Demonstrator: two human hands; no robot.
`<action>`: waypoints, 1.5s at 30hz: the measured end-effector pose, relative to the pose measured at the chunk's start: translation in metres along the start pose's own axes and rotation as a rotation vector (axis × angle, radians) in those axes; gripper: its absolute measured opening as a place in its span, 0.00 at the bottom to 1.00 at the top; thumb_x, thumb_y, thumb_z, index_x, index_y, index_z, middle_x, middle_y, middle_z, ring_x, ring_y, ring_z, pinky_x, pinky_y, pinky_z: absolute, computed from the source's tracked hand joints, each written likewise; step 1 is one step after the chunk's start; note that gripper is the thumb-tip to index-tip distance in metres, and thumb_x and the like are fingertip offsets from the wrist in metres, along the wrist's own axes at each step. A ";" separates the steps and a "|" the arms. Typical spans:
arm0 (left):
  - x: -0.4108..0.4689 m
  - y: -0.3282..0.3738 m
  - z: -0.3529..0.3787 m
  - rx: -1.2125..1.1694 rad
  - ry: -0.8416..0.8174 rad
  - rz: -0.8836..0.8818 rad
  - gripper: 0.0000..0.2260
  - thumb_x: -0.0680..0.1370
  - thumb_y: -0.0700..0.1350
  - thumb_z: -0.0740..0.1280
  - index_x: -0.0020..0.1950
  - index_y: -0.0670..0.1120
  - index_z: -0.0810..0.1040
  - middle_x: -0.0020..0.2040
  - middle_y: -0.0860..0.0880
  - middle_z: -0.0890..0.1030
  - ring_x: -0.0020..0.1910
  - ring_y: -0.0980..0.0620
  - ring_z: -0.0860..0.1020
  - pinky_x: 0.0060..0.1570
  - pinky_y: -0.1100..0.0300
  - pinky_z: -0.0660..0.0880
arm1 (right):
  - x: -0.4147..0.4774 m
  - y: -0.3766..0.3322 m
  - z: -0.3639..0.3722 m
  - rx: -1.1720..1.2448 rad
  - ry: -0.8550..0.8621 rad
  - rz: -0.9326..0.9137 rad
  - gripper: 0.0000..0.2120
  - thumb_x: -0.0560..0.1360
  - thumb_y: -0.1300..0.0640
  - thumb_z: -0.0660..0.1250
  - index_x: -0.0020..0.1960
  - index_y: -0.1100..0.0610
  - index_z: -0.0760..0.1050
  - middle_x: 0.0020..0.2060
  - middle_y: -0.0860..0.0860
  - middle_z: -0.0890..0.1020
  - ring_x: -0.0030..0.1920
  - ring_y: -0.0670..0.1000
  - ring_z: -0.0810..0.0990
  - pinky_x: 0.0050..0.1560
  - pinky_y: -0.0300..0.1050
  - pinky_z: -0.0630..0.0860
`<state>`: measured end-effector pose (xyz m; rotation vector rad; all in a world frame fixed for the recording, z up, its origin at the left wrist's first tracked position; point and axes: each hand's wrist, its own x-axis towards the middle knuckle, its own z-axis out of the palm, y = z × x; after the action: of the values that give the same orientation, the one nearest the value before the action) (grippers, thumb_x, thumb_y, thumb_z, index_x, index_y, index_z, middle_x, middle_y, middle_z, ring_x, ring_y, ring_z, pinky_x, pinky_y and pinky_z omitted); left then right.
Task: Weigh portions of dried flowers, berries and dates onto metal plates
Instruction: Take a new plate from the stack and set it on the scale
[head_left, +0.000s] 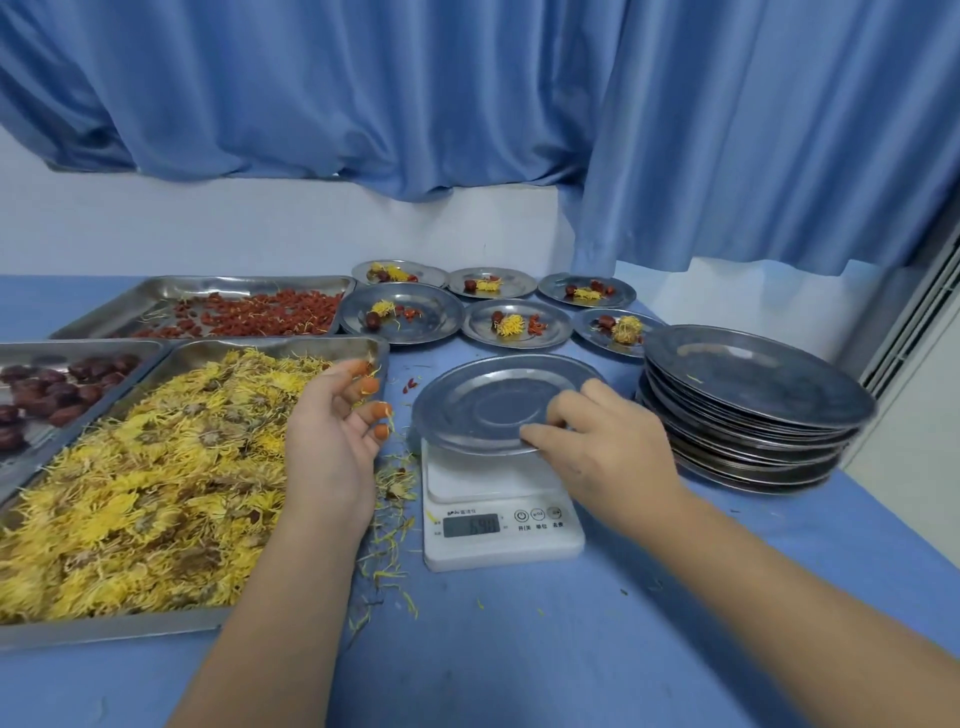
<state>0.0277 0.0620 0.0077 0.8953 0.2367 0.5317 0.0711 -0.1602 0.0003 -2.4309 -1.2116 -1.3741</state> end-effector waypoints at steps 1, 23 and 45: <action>0.000 0.000 0.000 0.002 -0.001 0.002 0.06 0.79 0.45 0.61 0.49 0.48 0.78 0.36 0.53 0.78 0.29 0.57 0.75 0.33 0.61 0.69 | 0.001 -0.006 0.007 0.009 -0.019 0.014 0.13 0.60 0.68 0.78 0.39 0.53 0.83 0.31 0.50 0.76 0.31 0.53 0.72 0.21 0.42 0.65; -0.002 0.002 0.002 0.031 0.020 -0.042 0.04 0.77 0.44 0.64 0.48 0.48 0.77 0.39 0.51 0.76 0.30 0.56 0.74 0.33 0.62 0.70 | -0.051 0.001 0.001 0.511 -0.283 0.537 0.06 0.76 0.55 0.67 0.40 0.50 0.79 0.27 0.43 0.74 0.30 0.44 0.71 0.33 0.38 0.69; -0.001 0.000 0.001 0.065 0.022 -0.047 0.06 0.78 0.44 0.61 0.48 0.47 0.77 0.36 0.52 0.76 0.30 0.55 0.74 0.35 0.61 0.69 | -0.055 0.001 -0.008 0.741 -0.620 0.544 0.05 0.73 0.46 0.64 0.44 0.45 0.77 0.26 0.47 0.72 0.26 0.45 0.67 0.27 0.39 0.66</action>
<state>0.0273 0.0610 0.0086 0.9456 0.2957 0.4922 0.0515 -0.1969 -0.0362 -2.3542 -0.8010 0.0111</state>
